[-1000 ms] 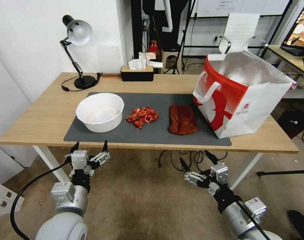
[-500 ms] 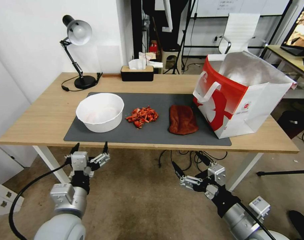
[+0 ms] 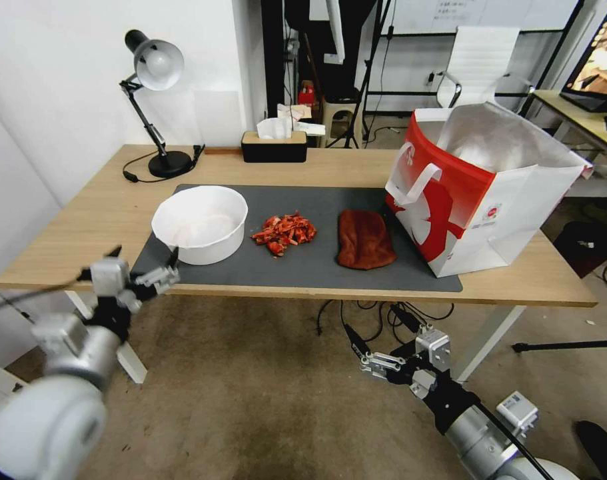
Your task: Sweep shrimp from table into container with towel, then put container into takeout bag.
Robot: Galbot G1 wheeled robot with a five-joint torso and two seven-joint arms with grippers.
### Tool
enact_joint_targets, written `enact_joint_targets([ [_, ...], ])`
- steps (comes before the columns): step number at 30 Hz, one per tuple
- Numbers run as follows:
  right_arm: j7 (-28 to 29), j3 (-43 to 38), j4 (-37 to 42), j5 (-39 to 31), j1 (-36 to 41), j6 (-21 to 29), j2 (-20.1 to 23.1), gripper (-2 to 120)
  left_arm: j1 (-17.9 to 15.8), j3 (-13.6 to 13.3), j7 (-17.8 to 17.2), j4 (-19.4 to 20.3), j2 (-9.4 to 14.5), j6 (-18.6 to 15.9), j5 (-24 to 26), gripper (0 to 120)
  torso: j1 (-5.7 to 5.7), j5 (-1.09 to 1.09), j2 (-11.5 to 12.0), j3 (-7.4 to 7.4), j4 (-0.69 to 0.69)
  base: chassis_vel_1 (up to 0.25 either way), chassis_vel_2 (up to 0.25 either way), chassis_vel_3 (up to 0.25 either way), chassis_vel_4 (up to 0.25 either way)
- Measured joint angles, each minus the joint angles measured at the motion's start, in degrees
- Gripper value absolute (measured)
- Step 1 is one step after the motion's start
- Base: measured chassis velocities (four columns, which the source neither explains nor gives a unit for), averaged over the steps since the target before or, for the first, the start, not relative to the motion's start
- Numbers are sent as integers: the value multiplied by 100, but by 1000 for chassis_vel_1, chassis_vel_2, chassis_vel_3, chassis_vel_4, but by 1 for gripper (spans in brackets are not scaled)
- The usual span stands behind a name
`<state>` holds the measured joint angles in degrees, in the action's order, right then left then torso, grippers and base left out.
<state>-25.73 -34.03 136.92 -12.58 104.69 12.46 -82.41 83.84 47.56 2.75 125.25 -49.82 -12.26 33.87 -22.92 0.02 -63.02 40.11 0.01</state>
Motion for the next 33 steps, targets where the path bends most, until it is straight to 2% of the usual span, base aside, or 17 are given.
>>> enact_joint_targets([
  [1, 8, -1, -7, -10, -2, -6, 24, 100, -219, 20, 261, -296, 415, 144, 234, 100, 0, 2, 0, 0, 0, 0, 0, 0, 0],
  [2, 8, -1, -7, -10, -2, -6, 24, 100, -219, 20, 261, -296, 415, 144, 234, 100, 0, 2, 0, 0, 0, 0, 0, 0, 0],
  [4, 30, -11, -45, -29, -22, -20, 51, 100, -664, -29, 651, -774, 1194, 316, 477, 100, 0, -1, 0, 0, 1, 0, 0, 0, 0],
  [5, 30, -11, -45, -29, -22, -20, 51, 100, -664, -29, 651, -774, 1194, 316, 477, 100, 0, -1, 0, 0, 1, 0, 0, 0, 0],
  [6, 39, -13, -71, -33, -31, -29, 55, 100, -807, -72, 865, -918, 1458, 382, 533, 100, 0, -1, 0, 0, 1, 0, 0, 0, 0],
  [8, 67, -6, -149, -35, -53, -58, 51, 100, -1112, -169, 1806, -1223, 2010, 463, 555, 100, 0, -3, 0, 0, 1, 0, 0, 0, 0],
  [9, 67, -6, -149, -35, -53, -58, 51, 100, -1112, -169, 1806, -1223, 2010, 463, 555, 100, 0, -3, 0, 0, 1, 0, 0, 0, 0],
  [11, 93, 17, -208, -35, -60, -87, 37, 100, -1318, -245, 2718, -1413, 2360, 427, 261, 100, 0, -2, 0, 0, 0, 0, 0, 0, 0],
  [13, 123, 52, -248, -35, -60, -106, 24, 100, -1520, -364, 3699, -1585, 2642, 471, -553, 100, 0, -1, 0, 0, -1, 0, 0, 0, 0],
  [14, 123, 52, -248, -35, -60, -106, 24, 100, -1520, -364, 3699, -1585, 2642, 471, -553, 100, 0, -1, 0, 0, -1, 0, 0, 0, 0],
  [15, 141, 67, -272, -34, -61, -130, 20, 100, -1608, -403, 4077, -1623, 2741, 537, -996, 100, 0, 1, 0, 0, -1, 0, 0, 0, 0],
  [17, 174, 94, -312, -28, -60, -164, 16, 100, -1729, -445, 4560, -1624, 2907, 610, -1624, 100, 0, -1, 0, 0, -1, 0, 0, 0, 0],
  [18, 174, 94, -312, -28, -60, -164, 16, 100, -1729, -445, 4560, -1624, 2907, 610, -1624, 100, 0, -1, 0, 0, -1, 0, 0, 0, 0],
  [24, 212, 210, -336, 22, -18, -178, -41, 100, -1744, -659, 4974, -1567, 3509, 636, -2119, 100, 0, -1, 0, 0, -1, 0, 0, 0, 0],
  [26, 215, 234, -336, 45, -12, -179, -53, 100, -1739, -728, 4992, -1561, 3618, 651, -2141, 100, 0, -1, 0, -1, -2, 0, 0, 0, 0],
  [30, 222, 355, -360, 163, 36, -210, -133, 100, -1888, -1124, 4973, -1559, 3975, 738, -2200, 100, 1, -1, 0, -1, 0, 0, 0, 0, 0],
  [33, 230, 390, -374, 190, 69, -236, -155, 100, -1907, -1239, 4941, -1546, 4063, 831, -2310, 100, 1, -1, 0, -1, 0, 0, 0, 0, 0],
])
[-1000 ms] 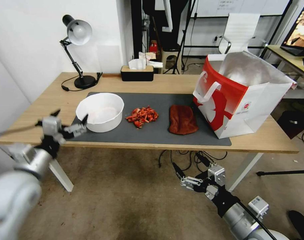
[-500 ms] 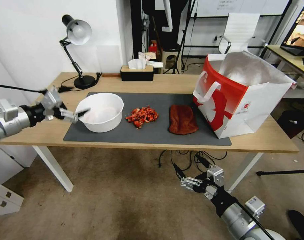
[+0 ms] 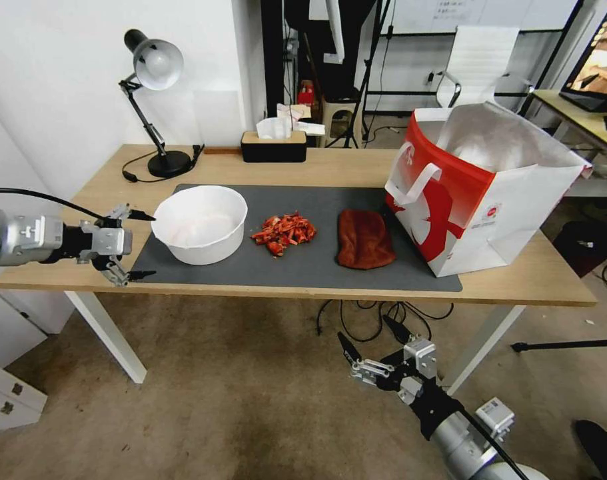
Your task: Sweep shrimp from table into container with towel, then put container into takeout bag.
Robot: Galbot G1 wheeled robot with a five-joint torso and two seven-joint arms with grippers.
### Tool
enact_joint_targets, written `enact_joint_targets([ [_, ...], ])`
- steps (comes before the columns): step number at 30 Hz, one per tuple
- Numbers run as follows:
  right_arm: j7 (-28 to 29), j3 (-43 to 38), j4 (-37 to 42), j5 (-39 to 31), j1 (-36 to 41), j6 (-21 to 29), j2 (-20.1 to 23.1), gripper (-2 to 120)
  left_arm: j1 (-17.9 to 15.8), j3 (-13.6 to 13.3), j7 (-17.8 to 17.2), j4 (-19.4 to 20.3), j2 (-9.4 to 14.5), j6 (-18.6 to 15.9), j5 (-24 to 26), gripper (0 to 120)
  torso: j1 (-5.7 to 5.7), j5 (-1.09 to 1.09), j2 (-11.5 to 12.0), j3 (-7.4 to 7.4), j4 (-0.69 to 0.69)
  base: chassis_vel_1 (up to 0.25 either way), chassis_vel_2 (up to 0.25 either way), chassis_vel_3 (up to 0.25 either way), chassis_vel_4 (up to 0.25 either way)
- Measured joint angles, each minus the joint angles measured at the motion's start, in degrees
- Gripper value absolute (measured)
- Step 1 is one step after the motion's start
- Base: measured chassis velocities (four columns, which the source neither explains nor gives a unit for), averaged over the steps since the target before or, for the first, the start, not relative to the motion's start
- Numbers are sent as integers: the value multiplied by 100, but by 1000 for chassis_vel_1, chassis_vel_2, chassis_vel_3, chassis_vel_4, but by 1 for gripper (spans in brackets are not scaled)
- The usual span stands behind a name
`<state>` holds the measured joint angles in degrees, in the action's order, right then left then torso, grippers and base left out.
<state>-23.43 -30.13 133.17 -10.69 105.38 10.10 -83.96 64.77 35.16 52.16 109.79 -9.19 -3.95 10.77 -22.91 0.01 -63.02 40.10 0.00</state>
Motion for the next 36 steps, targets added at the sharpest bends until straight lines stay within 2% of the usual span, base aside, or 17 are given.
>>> enact_joint_targets([
  [1, 0, 0, 0, 0, 0, 0, 0, 100, 0, 0, 0, 0, 0, 0, 0, 100, 0, 0, 0, 0, 0, 0, 0, 0, 0],
  [3, 9, 24, -19, 23, 36, -28, -12, 100, -1, -105, -107, 11, 76, 226, -227, 100, 0, 0, 0, 0, 0, 0, 0, 0, 0],
  [5, 9, 26, -21, 27, 40, -33, -13, 100, -1, -110, -126, 12, 80, 260, -252, 100, 0, 0, 0, 0, 0, 0, 0, 0, 0],
  [7, 11, 34, -51, 41, 69, -82, -23, 100, -93, -119, -463, -8, -6, 584, -305, 100, 0, 0, 0, 0, 0, 0, 0, 0, 0],
  [8, 11, 34, -66, 43, 72, -107, -24, 100, -182, -130, -512, -57, -48, 661, -308, 100, 0, 0, 0, 0, 0, 0, 0, 0, 0],
  [12, 11, 62, -106, 80, 84, -159, -44, 100, -357, -256, -691, -257, -183, 856, -259, 100, 0, 0, 0, 0, 0, 0, 0, 0, 0],
  [17, 11, 80, -127, 117, 91, -163, -47, 100, -371, -423, -753, -264, -313, 926, -261, 100, 0, 0, 0, 0, -1, 0, 0, 0, 0],
  [20, 12, 85, -127, 156, 104, -165, -44, 100, -678, -836, -797, -270, -468, 972, -291, 100, 0, 0, 0, 0, -1, 0, 0, 0, 0],
  [21, 12, 85, -127, 156, 104, -165, -44, 100, -678, -836, -797, -270, -468, 972, -291, 100, 0, 0, 0, 0, -1, 0, 0, 0, 0],
  [22, 12, 80, -124, 161, 110, -165, -37, 100, -1018, -1193, -802, -305, -548, 987, -306, 100, 0, -1, 0, 0, -2, 0, 0, 0, 0],
  [24, 12, 71, -116, 162, 117, -165, -31, 100, -1459, -1682, -799, -362, -642, 994, -315, 100, 0, -1, 0, 0, -2, 0, 0, 0, 0],
  [25, 15, 48, -103, 163, 126, -165, -24, 100, -2153, -2373, -761, -477, -776, 991, -346, 100, 0, 1, 0, 1, 1, 0, 0, 0, 0],
  [26, 15, 48, -103, 163, 126, -165, -24, 100, -2153, -2373, -761, -477, -776, 991, -346, 100, 0, 1, 0, 1, 1, 0, 0, 0, 0],
  [29, 27, 28, -60, 162, 166, -167, -31, 100, -3009, -3060, -637, -656, -978, 947, -390, 100, -1, -2, 0, 1, 4, 0, 0, 0, 0],
  [35, 34, -21, 17, 140, 244, -200, -10, 100, -3305, -3374, -435, -694, -1038, 802, -424, 100, -1, -1, 0, 0, -2, 0, 0, 0, 0],
  [36, 35, -34, 25, 129, 254, -206, -1, 100, -3425, -3503, -396, -732, -1065, 779, -459, 100, -1, -1, 0, 0, -3, 0, 0, 0, 0],
])
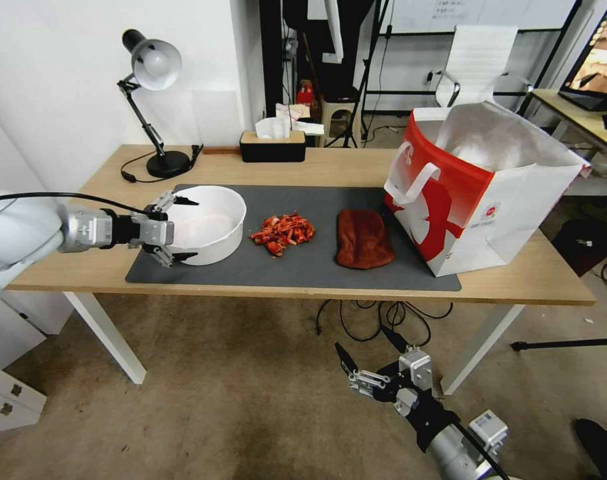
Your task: Sweep shrimp from table into container with towel, then put container into takeout bag.
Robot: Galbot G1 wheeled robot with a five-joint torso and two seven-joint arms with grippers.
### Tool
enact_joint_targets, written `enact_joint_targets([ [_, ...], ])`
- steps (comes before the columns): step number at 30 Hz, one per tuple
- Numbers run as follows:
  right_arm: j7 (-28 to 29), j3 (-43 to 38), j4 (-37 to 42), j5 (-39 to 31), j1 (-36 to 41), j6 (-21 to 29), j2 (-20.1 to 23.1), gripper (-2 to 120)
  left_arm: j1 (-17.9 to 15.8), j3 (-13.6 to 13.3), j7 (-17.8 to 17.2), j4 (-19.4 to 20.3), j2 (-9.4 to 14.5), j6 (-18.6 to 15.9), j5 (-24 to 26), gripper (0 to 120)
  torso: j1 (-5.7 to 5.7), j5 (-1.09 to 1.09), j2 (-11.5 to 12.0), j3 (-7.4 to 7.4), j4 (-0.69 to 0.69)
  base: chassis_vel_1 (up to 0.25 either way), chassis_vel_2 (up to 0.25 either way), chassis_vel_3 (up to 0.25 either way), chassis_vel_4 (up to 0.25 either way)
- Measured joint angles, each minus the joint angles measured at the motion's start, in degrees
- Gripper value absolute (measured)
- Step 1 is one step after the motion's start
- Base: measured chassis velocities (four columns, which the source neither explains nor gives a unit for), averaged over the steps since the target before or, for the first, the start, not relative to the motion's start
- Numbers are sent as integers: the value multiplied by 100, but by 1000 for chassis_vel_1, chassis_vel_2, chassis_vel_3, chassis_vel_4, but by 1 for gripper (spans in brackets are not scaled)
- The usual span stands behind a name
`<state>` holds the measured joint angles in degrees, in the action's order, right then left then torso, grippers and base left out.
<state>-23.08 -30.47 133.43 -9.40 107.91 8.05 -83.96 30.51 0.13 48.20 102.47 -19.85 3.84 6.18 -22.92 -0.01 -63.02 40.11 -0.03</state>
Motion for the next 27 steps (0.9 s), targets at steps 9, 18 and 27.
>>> enact_joint_targets([
  [9, 5, -46, 0, -83, -4, -35, 38, 100, -1082, -1091, 300, -502, -299, -162, -230, 100, 0, 0, 0, 0, 3, 0, 0, 0, 0],
  [18, 26, -82, -71, -138, -33, -62, 68, 100, -1986, -1926, 843, -798, -429, -332, -583, 100, 0, 0, 0, 0, 2, 0, 0, 0, 0],
  [27, 43, -107, -178, -206, -100, -82, 84, 100, -2881, -2869, 1331, -1106, -593, -445, -761, 98, 0, 1, 0, 0, 2, 0, 0, 0, 0],
])
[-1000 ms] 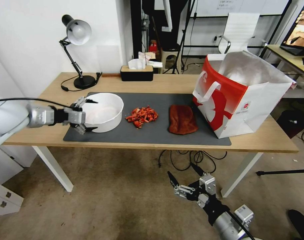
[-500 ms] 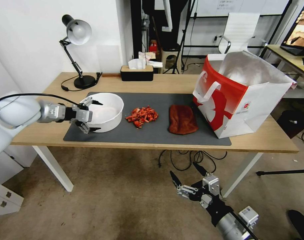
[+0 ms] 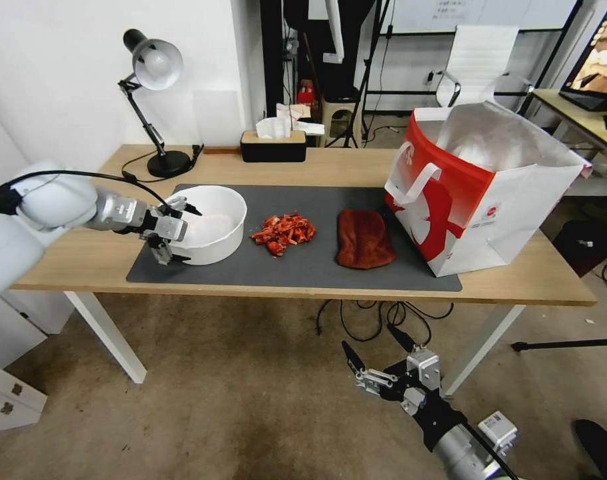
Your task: Sweep shrimp from table into container with towel, then put container into takeout bag.
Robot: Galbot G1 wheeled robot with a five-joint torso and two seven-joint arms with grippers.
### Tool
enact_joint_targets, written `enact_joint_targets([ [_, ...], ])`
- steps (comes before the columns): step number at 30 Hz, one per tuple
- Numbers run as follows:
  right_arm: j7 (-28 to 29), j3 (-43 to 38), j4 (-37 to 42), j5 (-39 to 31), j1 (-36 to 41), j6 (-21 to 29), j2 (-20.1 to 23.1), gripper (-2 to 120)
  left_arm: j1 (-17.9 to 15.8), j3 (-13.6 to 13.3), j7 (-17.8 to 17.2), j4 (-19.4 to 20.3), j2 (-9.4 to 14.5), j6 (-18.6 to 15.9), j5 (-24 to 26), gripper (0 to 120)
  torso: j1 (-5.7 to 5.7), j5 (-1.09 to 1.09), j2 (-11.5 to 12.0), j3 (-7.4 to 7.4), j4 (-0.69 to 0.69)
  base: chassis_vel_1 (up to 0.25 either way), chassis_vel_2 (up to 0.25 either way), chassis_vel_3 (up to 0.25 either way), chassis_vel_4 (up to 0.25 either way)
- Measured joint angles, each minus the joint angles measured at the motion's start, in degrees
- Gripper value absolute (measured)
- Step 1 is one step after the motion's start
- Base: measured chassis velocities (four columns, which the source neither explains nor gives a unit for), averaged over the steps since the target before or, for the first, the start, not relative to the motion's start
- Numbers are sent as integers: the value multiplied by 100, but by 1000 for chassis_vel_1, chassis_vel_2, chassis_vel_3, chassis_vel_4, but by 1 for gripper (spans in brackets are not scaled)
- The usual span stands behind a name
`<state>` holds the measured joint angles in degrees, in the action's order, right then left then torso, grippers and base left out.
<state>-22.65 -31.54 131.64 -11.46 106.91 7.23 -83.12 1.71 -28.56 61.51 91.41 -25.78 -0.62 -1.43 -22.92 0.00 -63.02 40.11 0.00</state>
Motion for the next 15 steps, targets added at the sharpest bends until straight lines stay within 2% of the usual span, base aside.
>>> enact_joint_targets([
  [2, 1, -3, -35, -10, -15, -3, -1, 100, -203, -298, 36, -76, -99, -12, -11, 91, 0, -1, 0, 0, 0, 0, 0, 0, 0],
  [3, 1, -3, -35, -10, -15, -3, -1, 100, -203, -298, 36, -76, -99, -12, -11, 91, 0, -1, 0, 0, 0, 0, 0, 0, 0],
  [4, 1, -6, -48, -14, -18, -6, -2, 100, -272, -408, 46, -102, -150, -13, -14, 88, 0, 0, 0, 0, 1, 0, 0, 0, 0],
  [6, 1, -11, -85, -27, -21, -28, -4, 100, -419, -610, 86, -142, -270, -24, -23, 78, 0, 0, 0, 0, 1, 0, 0, 0, 0],
  [7, 1, -11, -85, -27, -21, -28, -4, 100, -419, -610, 86, -142, -270, -24, -23, 78, 0, 0, 0, 0, 1, 0, 0, 0, 0],
  [11, 3, -29, -113, -48, 5, -95, -3, 100, -703, -913, 177, -262, -437, -35, -55, 59, 0, -1, 0, 0, 1, 0, 0, 0, 0],
  [12, 3, -29, -113, -48, 5, -95, -3, 100, -703, -913, 177, -262, -437, -35, -55, 59, 0, -1, 0, 0, 1, 0, 0, 0, 0],
  [15, 5, -59, -104, -86, 22, -112, 7, 100, -880, -1073, 317, -310, -490, -35, -55, 45, 0, -1, 0, 0, 1, 0, 0, 0, 0],
])
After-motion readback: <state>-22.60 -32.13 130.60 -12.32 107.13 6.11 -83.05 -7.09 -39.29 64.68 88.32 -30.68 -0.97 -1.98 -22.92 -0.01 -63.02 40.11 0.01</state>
